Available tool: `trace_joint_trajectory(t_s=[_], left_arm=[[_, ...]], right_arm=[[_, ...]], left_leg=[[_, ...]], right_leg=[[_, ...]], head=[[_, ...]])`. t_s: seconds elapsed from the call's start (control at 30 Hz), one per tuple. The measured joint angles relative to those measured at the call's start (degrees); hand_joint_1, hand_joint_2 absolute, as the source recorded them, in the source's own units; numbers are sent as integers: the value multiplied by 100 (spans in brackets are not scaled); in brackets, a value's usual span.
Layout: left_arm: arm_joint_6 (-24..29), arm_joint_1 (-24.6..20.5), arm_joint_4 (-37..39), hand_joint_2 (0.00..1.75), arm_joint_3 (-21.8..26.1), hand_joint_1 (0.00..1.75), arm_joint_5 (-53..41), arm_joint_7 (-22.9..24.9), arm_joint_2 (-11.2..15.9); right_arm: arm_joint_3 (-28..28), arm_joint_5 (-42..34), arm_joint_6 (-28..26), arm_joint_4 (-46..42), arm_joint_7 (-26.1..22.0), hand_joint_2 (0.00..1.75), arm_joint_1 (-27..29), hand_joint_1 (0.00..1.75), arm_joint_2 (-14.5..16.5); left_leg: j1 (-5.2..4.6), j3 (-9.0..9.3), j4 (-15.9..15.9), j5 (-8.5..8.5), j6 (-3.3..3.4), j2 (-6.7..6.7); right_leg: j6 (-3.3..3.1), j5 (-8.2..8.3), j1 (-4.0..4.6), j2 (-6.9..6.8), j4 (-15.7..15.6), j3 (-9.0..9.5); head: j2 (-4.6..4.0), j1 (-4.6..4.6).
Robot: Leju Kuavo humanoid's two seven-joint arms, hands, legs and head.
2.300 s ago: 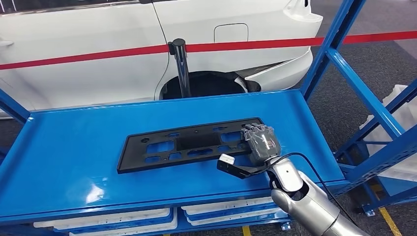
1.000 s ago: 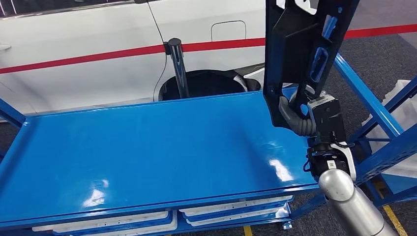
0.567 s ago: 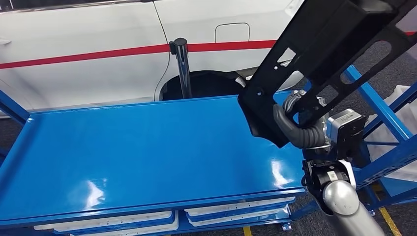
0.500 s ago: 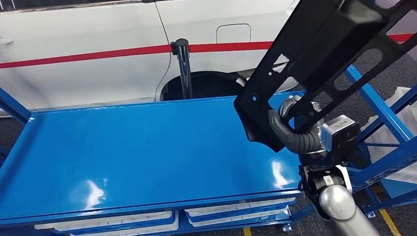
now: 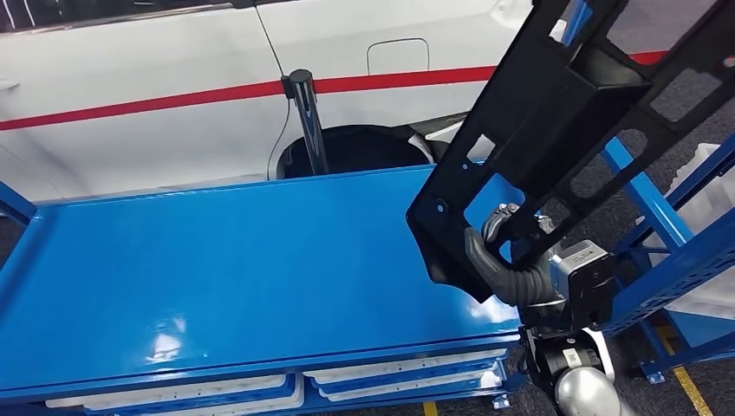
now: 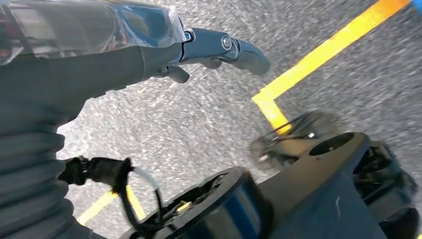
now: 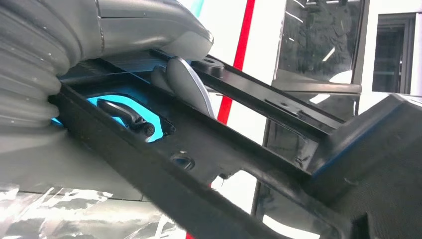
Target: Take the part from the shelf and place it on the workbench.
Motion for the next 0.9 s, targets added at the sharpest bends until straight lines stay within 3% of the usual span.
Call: trace_joint_trajectory(t_s=[0.03,0.07,0.1,0.17,0.23,0.37,0.43,0.5,0.53,0.57,0.6,0.67,0.73,0.83,0.9], left_arm=[[-2,-26,0,175,19,0,0,17,-2],[-2,-43,0,175,37,0,-1,39,-5],[-2,-47,0,175,55,0,-2,60,-10],[-2,-26,0,175,74,0,-5,95,-16],[-2,-8,0,175,81,0,-8,113,-18],[-2,-11,0,175,86,0,-12,114,-36],[-2,-11,0,175,89,0,-14,100,-50],[-2,-6,1,175,93,0,-15,84,-52],[-2,-4,2,175,96,0,-16,80,-54],[-2,-3,2,175,97,0,-16,78,-54],[-2,-4,2,175,98,0,-17,78,-55],[-2,-7,2,175,99,0,-19,78,-55],[-2,-13,3,175,102,0,-21,79,-55],[-2,-16,4,175,110,0,-22,80,-56],[-2,-23,4,175,119,0,-24,80,-57]], right_arm=[[1,24,-15,-7,26,175,40,175,-1],[1,43,-27,-15,45,175,78,175,-1],[2,63,-36,-25,57,175,109,175,-2],[-1,97,-60,-55,59,175,153,175,-2],[-8,136,-79,-80,56,175,178,175,-5],[-32,210,-80,-107,68,175,228,175,-31],[-47,221,-75,-125,71,175,240,175,-53],[-57,223,-68,-130,72,175,255,175,-71],[-60,222,-62,-131,73,175,268,175,-79],[-60,222,-57,-131,74,175,280,175,-81],[-60,221,-52,-131,75,175,286,175,-84],[-69,219,-46,-133,75,175,288,175,-87],[-85,216,-40,-137,75,175,285,175,-89],[-98,214,-38,-140,75,175,286,175,-89],[-102,214,-38,-149,74,175,283,175,-91]], left_leg=[[-4,-91,244,-68,0,1],[-7,-79,260,-23,9,1],[-9,42,40,122,26,2],[-32,437,-783,494,118,1],[-68,668,-1337,660,204,1],[-64,697,-1529,732,249,-3],[-37,724,-1611,813,281,7],[-51,709,-1616,838,304,13],[-56,702,-1611,843,305,14],[-57,697,-1605,847,303,15],[-54,693,-1597,850,297,16],[-52,682,-1564,847,274,14],[-77,648,-1520,847,230,5],[-99,583,-1475,868,148,-8],[-74,486,-1283,696,96,-6]], right_leg=[[-10,1,4,2,1,1],[-16,2,9,7,2,6],[-19,2,15,12,2,14],[-14,1,31,29,0,25],[16,11,46,32,1,5],[149,-5,32,3,9,-36],[191,-317,34,-14,413,-190],[225,-711,39,-19,1164,-471],[242,-802,38,-20,1445,-565],[256,-777,35,-22,1522,-564],[269,-653,29,-27,1369,-453],[299,-323,8,-44,576,9],[265,-156,10,-31,8,310],[135,-131,13,-18,-77,275],[48,-81,7,-36,-87,220]], head=[[0,0],[0,-1],[0,-1],[0,0],[0,0],[0,4],[0,12],[0,16],[0,17],[0,17],[0,17],[0,17],[0,16],[0,13],[0,11]])
